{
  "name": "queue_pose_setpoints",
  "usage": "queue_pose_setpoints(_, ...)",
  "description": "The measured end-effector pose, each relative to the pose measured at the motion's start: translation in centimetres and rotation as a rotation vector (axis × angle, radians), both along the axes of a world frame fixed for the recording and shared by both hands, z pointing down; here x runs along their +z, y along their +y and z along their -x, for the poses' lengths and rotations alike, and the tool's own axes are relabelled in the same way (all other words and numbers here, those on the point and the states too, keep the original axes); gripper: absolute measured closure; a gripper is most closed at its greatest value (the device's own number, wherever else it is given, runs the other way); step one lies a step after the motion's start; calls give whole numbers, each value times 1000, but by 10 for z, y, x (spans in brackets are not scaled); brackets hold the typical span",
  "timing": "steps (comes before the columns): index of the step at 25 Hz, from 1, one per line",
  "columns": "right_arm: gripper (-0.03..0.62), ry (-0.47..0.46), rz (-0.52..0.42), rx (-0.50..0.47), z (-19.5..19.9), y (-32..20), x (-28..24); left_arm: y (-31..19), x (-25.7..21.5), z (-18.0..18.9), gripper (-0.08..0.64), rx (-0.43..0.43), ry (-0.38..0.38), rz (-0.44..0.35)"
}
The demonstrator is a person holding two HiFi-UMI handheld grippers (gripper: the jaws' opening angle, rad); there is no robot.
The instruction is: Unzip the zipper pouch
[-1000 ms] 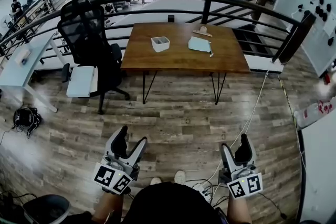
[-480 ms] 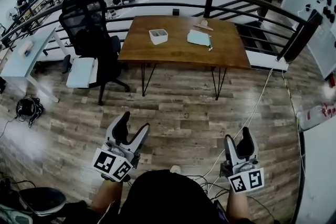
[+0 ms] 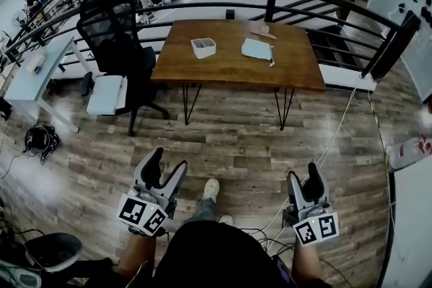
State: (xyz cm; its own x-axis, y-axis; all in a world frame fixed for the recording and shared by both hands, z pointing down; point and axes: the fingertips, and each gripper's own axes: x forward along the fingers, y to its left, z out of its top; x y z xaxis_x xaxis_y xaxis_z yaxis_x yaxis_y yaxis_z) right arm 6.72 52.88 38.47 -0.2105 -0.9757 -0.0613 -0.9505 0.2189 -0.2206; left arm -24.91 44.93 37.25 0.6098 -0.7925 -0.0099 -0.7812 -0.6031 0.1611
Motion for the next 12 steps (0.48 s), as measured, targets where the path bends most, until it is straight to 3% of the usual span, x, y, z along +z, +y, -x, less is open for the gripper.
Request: queue_pose_setpoints(12, 331, 24, 34, 5, 2, -88, -4, -106, 13, -12, 262, 47, 42, 15)
